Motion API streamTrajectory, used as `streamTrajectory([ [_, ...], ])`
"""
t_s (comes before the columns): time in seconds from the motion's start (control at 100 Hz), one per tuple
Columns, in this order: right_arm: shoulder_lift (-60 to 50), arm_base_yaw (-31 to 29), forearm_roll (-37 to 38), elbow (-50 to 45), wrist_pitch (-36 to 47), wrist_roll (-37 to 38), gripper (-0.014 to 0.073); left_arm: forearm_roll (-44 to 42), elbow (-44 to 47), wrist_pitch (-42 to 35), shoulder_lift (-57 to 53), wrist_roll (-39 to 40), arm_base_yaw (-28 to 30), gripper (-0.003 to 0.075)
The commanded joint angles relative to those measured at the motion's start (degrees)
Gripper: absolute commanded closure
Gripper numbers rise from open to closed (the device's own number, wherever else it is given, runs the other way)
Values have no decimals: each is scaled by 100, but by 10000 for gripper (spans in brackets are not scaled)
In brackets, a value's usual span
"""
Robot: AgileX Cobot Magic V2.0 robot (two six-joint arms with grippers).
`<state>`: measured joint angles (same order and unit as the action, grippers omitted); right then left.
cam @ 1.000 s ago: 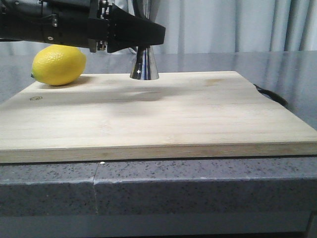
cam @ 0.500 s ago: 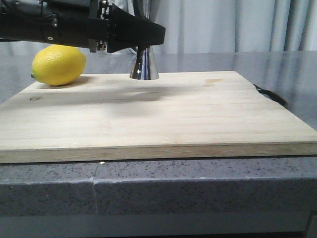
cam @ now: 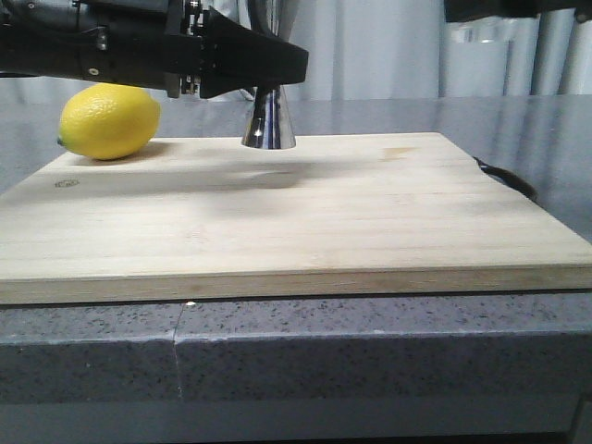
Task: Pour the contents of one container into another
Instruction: 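Lower the beaker onto the board with the right gripper and release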
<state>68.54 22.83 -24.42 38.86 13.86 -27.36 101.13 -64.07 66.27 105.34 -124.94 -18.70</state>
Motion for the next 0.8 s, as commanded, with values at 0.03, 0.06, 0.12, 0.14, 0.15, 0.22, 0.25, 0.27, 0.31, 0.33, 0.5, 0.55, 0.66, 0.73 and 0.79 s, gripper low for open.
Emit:
streamTrajectory([
  [0.03, 265, 304, 8, -71, 1491, 134, 279, 410, -179, 514, -271, 45, -43, 566],
  [0.06, 361, 358, 8, -111, 1752, 211, 279, 410, -179, 514, -271, 45, -43, 566],
  [0.12, 580, 385, 16, -139, 2185, 521, 279, 410, -179, 514, -271, 45, -43, 566],
  [0.14, 652, 389, 53, -139, 2280, 616, 279, 410, -179, 514, -271, 45, -43, 566],
  [0.15, 676, 389, 86, -139, 2305, 616, 279, 410, -179, 514, -271, 45, -43, 566],
  [0.22, 910, 389, 263, -139, 2535, 996, 279, 410, -179, 514, -271, 45, -43, 566],
  [0.25, 1001, 389, 366, -139, 2617, 1122, 279, 410, -179, 514, -271, 45, -43, 566],
  [0.27, 1071, 389, 436, -139, 2639, 1179, 279, 410, -179, 514, -271, 45, -43, 566],
  [0.31, 1199, 389, 514, -139, 2699, 1238, 279, 410, -179, 514, -271, 45, -43, 566],
  [0.33, 1262, 389, 514, -139, 2750, 1254, 279, 410, -179, 514, -271, 45, -43, 566],
  [0.5, 1712, 389, 528, -139, 3092, 1268, 279, 410, -179, 514, -271, 45, -43, 566],
  [0.55, 1811, 389, 528, -139, 3208, 1312, 279, 410, -179, 514, -271, 45, -43, 566],
  [0.66, 2058, 389, 648, -139, 3547, 1734, 279, 410, -179, 514, -271, 45, -43, 566],
  [0.73, 2205, 389, 761, -127, 3748, 1774, 279, 410, -179, 514, -271, 45, -43, 566],
  [0.79, 2319, 389, 774, -105, 3877, 1831, 279, 410, -179, 514, -271, 45, -43, 566],
])
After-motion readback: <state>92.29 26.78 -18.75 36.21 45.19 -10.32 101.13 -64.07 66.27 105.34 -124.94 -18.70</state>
